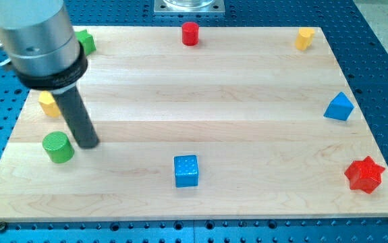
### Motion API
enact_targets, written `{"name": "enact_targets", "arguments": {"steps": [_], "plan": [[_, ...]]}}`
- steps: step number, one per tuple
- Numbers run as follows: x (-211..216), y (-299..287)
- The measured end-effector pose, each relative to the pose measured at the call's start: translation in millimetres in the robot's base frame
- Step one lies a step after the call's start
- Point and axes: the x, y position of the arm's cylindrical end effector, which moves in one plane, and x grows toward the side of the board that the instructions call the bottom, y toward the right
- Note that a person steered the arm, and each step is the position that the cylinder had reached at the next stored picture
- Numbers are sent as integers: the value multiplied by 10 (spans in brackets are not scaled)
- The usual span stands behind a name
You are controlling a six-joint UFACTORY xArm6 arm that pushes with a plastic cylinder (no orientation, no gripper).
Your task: Move the green circle to the left of the blue cube
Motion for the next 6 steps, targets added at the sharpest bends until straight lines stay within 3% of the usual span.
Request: {"name": "enact_targets", "arguments": {"steps": [1, 2, 3, 6], "plan": [[-187, -94], [61, -551], [241, -602], [156, -329]]}}
